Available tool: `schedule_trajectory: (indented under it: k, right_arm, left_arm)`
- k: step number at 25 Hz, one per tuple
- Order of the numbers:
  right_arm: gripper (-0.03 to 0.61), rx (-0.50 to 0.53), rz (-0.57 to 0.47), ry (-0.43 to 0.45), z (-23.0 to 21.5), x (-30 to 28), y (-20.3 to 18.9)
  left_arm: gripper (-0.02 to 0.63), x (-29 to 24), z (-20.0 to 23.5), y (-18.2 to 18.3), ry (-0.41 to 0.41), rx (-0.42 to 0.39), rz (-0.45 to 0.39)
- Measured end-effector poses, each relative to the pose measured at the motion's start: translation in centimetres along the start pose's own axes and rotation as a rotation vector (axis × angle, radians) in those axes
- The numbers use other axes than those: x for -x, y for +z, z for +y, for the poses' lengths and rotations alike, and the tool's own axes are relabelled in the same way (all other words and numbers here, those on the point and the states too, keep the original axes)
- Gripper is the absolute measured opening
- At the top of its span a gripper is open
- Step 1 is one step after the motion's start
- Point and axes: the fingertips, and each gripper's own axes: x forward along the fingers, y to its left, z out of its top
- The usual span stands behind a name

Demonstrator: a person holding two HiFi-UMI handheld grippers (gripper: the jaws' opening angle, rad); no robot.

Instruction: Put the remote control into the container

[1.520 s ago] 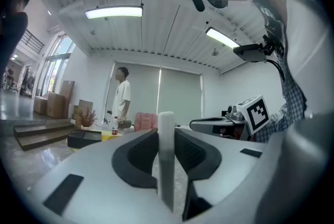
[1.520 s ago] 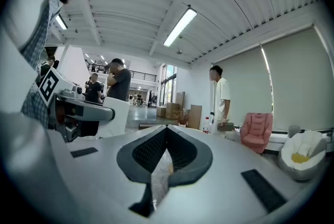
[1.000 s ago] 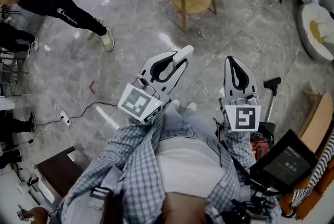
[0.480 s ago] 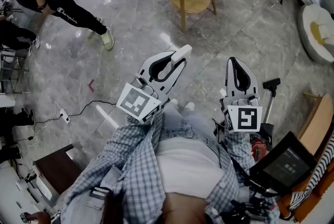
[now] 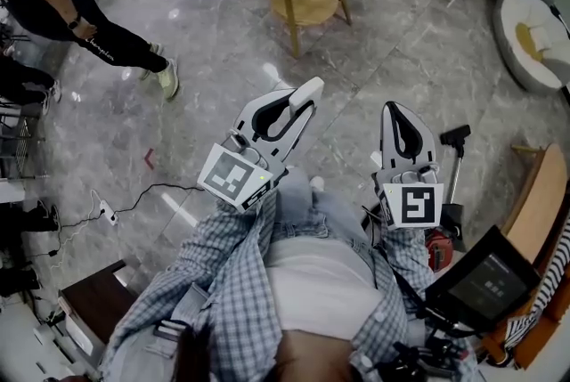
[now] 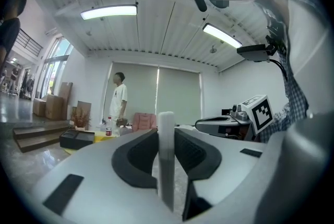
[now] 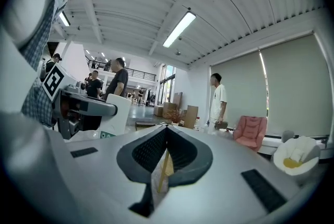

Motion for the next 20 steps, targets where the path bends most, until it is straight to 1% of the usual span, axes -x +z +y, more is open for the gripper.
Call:
schedule_trajectory:
  k: [3, 8, 14, 20]
  right_arm:
    - [0.007, -0.013, 0.0, -0.011, -0.8, 0.3, -0.3]
    - [0.006, 0.002, 0.015, -0.006, -1.6, -0.7, -0.6]
    - [0.007, -0.024, 0.018, -0.017, -3.0, -3.0, -1.0]
    - [0.006, -0.028, 0.031, -0.023, -4.2, -6.3, -1.1]
  left_arm:
    - [0.095, -0.7, -0.5, -0.1, -0.01, 0.001, -0.001]
    - [0.095, -1.8, 0.1, -0.6, -0.012, 0.01, 0.007]
    - [0.095, -3.6, 2.4, -0.7, 0.002, 0.027, 0.008]
    - [0.095, -5.6, 5.2, -0.5, -0.004, 0.026, 0.013]
